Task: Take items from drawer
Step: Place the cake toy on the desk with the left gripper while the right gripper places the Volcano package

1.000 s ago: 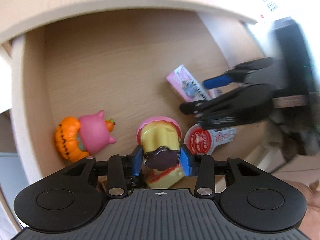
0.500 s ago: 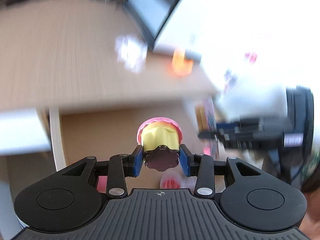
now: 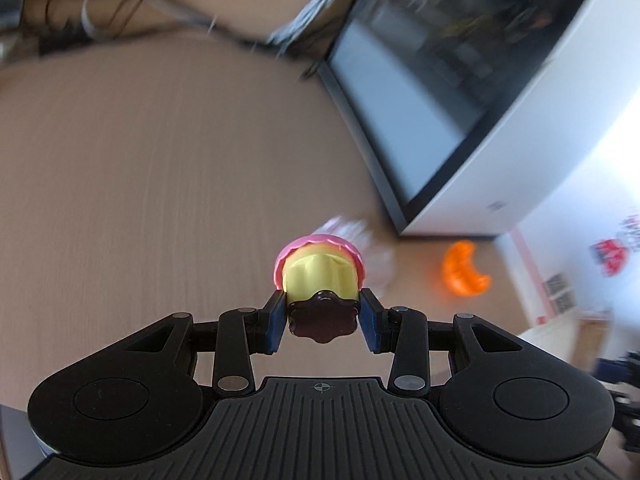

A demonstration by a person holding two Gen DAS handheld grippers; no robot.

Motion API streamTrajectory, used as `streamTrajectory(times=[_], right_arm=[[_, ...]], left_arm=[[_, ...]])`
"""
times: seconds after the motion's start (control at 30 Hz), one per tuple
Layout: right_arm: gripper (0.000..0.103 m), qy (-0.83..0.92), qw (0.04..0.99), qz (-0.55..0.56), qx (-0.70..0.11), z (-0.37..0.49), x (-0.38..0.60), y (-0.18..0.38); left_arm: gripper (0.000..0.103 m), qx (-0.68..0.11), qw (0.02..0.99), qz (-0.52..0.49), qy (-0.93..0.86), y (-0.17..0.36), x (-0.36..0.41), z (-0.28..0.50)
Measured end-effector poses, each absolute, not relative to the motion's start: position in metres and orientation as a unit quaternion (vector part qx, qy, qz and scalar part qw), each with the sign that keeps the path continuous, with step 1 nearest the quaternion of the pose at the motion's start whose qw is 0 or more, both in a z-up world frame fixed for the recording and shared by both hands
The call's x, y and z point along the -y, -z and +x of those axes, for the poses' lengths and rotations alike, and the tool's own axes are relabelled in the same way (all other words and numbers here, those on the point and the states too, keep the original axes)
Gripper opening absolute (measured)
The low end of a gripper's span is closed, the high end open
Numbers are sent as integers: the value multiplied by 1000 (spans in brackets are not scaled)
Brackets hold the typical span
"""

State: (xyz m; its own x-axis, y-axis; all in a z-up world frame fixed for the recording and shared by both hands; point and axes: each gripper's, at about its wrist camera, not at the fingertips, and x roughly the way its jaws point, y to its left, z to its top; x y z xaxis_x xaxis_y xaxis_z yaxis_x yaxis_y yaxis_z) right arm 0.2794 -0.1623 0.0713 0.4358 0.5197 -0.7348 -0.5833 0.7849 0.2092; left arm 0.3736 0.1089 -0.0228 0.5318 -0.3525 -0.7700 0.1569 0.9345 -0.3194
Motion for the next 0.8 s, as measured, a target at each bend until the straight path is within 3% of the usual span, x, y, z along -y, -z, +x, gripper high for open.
streamTrajectory(times=[0.3, 0.57, 0.8], right_arm=[[43, -322, 837, -32, -441, 309, 143, -47], [43, -337, 841, -62, -417, 337, 99, -44], [43, -348, 826, -117, -427, 366, 41, -30]], left_arm=[[42, -456, 874, -101, 134, 47, -109, 377], [40, -359, 915, -139, 125, 5, -135, 352], [40, -344, 919, -140, 128, -14, -147, 307]])
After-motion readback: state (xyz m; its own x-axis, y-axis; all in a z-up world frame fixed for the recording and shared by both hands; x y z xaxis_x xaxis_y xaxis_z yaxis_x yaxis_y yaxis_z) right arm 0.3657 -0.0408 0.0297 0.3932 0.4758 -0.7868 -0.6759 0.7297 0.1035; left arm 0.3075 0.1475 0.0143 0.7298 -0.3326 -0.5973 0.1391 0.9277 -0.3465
